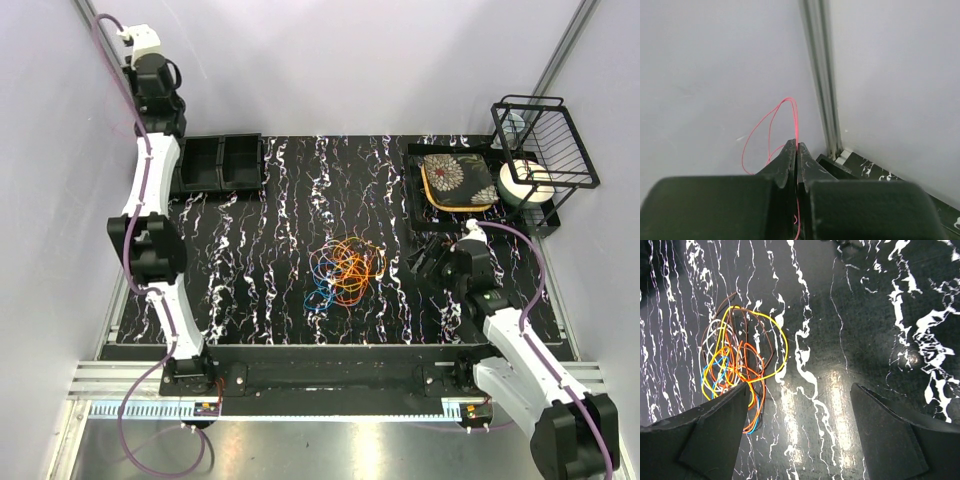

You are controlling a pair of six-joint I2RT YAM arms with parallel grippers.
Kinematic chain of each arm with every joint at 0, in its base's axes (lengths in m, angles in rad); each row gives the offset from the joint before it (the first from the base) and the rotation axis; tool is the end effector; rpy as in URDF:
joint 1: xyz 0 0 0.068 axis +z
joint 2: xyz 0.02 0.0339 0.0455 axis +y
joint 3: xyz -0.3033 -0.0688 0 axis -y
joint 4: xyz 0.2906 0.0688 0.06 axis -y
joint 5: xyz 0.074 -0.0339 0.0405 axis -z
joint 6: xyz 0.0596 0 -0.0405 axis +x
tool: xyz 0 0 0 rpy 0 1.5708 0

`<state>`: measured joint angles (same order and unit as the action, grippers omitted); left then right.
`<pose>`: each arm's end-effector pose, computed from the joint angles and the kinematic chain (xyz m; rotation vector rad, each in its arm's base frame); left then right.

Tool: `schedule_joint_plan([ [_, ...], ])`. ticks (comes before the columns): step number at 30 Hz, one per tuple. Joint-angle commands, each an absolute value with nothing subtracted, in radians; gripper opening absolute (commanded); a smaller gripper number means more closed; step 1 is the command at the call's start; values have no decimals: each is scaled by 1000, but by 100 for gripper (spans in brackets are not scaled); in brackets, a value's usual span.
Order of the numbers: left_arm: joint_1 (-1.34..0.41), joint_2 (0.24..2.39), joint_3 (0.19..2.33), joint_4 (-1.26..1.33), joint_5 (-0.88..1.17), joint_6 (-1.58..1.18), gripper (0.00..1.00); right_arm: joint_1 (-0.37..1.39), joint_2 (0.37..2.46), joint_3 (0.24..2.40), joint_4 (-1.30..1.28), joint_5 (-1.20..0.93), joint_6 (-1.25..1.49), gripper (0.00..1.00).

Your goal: Untangle the cables

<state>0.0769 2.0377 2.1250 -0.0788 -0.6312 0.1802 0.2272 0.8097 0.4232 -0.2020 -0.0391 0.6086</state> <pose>0.5585 0.0783 0.4705 -0.4230 1.5497 0.6913 0.2077 0.0504 0.2050 0.3954 2.1702 0.5182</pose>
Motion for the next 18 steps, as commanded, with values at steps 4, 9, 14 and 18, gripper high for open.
schedule_joint_plan([
  [4, 57, 2104, 2161, 45, -626, 213, 0, 227, 845, 433, -155, -72, 611, 89],
  [9, 64, 2189, 2186, 109, -647, 255, 0, 229, 842, 428, -147, -84, 609, 89],
  [14, 84, 2237, 2204, 143, -663, 255, 0, 230, 842, 426, -146, -87, 607, 89],
  [18, 94, 2220, 2183, 201, -663, 262, 0, 229, 845, 426, -141, -92, 606, 89],
])
